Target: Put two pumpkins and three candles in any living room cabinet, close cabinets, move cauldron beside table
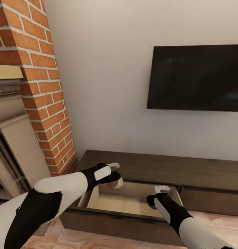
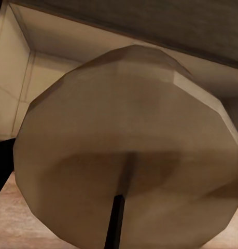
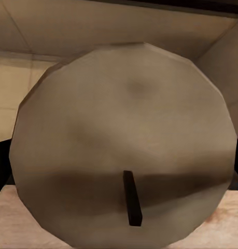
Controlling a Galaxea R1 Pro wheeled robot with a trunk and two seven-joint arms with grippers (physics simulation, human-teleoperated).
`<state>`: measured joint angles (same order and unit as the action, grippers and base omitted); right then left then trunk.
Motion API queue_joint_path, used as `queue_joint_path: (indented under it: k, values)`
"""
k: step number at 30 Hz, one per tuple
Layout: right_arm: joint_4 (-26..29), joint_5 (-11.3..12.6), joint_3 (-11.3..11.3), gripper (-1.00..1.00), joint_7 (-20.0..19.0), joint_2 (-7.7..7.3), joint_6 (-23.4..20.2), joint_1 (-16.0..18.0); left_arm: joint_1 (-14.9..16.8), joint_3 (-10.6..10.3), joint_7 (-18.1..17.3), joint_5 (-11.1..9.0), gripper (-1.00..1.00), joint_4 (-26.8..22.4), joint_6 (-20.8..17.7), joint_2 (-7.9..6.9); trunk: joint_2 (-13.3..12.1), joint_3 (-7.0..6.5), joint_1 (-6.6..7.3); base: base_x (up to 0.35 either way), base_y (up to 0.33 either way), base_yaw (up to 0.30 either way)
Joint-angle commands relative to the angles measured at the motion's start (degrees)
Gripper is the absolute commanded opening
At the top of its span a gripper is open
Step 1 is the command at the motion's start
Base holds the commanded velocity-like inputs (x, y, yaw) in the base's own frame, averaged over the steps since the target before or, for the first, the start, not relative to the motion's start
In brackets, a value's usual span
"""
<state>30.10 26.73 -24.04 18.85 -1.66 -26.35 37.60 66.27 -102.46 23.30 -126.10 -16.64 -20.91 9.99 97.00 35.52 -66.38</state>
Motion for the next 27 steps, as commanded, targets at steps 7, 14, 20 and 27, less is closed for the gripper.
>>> queue_joint_path:
  k: [7, 14, 20, 27]
  values:
    - [0.0, 0.5, -0.6, -1.00, 0.1, -0.23, -0.2, 0.2, 0.1, -0.1, 0.2, -0.2, -1.00, 0.0, -0.3, 0.01, 2.9, 1.32, -1.54, 0.000, 0.000, 0.000]
    - [0.5, 0.6, -0.5, -1.00, 0.0, -0.27, -0.3, 0.2, 0.1, -0.1, 0.4, -0.2, -1.00, 0.4, -0.6, 0.01, 5.7, 2.58, -3.08, 0.000, 0.000, 0.000]
    - [7.9, 1.1, 0.7, -1.00, 0.3, -0.40, -2.1, 0.2, 0.1, -0.1, 0.5, -0.2, -1.00, 0.5, -0.7, 0.01, 8.1, 3.65, -4.40, 0.000, 0.000, 0.000]
    - [14.8, 1.3, 5.1, -1.00, 0.6, -0.58, -9.0, 0.1, 0.1, -0.1, 0.4, -0.1, -1.00, 0.4, -0.3, 0.01, 10.9, 4.91, -5.93, 0.000, 0.000, 0.000]
